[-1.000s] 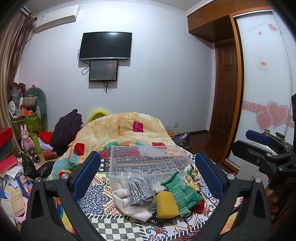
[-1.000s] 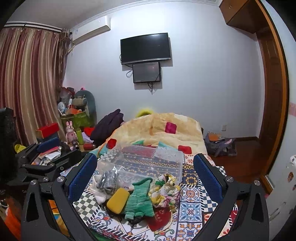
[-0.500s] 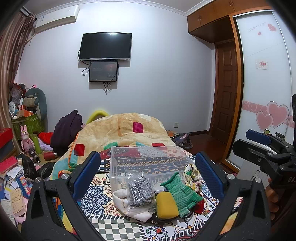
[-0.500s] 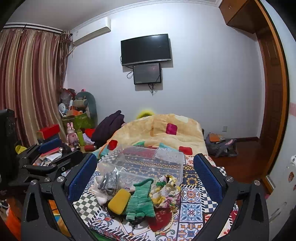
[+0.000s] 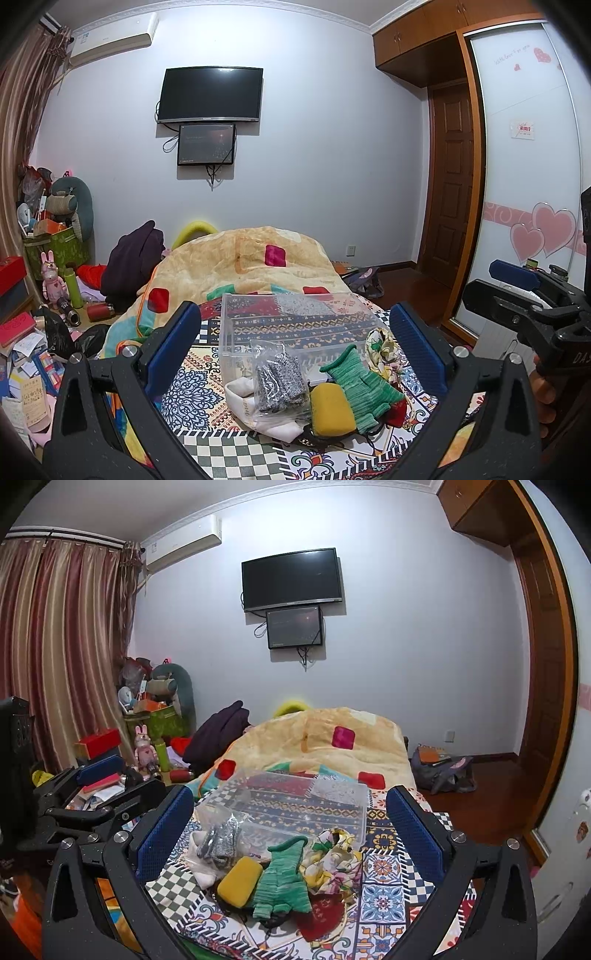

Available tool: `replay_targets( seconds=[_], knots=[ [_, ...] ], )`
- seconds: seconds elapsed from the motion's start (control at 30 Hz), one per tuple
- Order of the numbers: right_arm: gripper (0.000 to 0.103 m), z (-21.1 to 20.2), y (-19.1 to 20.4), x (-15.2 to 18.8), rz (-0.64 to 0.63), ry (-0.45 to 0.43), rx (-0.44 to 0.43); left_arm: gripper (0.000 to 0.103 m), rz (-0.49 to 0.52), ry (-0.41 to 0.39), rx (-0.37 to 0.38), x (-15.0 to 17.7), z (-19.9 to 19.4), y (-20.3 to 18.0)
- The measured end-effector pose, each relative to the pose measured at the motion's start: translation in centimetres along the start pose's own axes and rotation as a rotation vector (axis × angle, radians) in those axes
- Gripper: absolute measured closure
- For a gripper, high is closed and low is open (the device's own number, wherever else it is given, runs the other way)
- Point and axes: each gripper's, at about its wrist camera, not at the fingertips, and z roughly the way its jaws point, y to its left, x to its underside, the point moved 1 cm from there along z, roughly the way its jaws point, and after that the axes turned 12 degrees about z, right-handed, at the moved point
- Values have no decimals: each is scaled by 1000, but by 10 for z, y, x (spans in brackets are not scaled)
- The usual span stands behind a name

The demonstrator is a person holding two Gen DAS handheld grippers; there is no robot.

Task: Organize soft objects

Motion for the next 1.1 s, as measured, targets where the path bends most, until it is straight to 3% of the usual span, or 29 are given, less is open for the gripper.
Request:
replay_targets(
  seconds=[0.57, 0.83, 1.03, 1.1],
  knots=[
    [0, 1, 0, 0, 2, -2, 3, 0, -1, 0, 17, -2, 3, -1],
    [0, 23, -16, 8, 21, 65, 28, 0, -12, 58, 18, 10, 30, 5],
    [3, 53, -37, 22, 53, 162, 66, 15, -7, 139, 22, 30, 60, 7],
    [11, 65, -44, 28, 65, 203, 85, 18, -19, 175, 30, 39, 72, 9]
  ],
)
